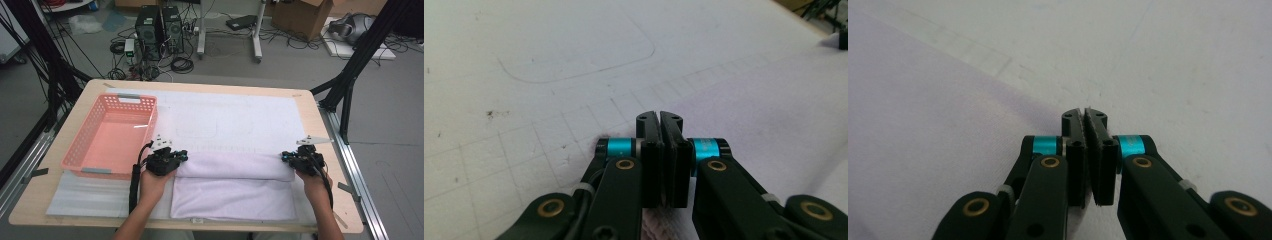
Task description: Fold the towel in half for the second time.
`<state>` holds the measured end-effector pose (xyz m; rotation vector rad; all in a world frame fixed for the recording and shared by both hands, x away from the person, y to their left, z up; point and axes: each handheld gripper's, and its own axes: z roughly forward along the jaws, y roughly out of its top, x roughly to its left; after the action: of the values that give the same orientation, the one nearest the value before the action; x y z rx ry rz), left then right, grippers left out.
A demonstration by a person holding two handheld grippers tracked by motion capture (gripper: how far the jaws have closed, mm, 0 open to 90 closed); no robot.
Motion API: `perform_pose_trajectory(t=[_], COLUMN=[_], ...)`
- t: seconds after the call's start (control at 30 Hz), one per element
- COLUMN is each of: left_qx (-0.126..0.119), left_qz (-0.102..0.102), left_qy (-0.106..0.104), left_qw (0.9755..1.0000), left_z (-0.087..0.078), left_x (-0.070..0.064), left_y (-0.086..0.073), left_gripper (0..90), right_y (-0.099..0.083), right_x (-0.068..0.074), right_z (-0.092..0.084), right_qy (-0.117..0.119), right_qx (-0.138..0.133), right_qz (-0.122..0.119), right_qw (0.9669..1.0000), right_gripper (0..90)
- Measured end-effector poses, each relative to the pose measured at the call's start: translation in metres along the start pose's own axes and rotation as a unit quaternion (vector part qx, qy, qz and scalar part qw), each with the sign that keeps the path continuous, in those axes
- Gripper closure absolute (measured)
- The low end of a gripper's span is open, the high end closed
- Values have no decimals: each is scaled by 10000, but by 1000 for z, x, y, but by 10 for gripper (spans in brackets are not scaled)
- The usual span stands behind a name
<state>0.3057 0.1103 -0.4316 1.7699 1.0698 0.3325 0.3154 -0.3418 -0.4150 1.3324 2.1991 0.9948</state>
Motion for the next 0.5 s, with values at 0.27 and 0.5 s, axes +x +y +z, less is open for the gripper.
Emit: perform_pose_trajectory(t=[0.27, 0.5], left_qx=[-505, -395], left_qz=[188, 123], left_qy=[-289, -437], left_qw=[9981, 9982], left_z=[-36, -47], left_x=[-20, -22], left_y=[-11, -30], left_gripper=[866, 749], right_y=[-24, -52], right_x=[24, 40], right_z=[-48, -63], right_qy=[3, 5], right_qx=[-838, -870], right_qz=[-27, -38], right_qw=[9965, 9962], right_gripper=[871, 868])
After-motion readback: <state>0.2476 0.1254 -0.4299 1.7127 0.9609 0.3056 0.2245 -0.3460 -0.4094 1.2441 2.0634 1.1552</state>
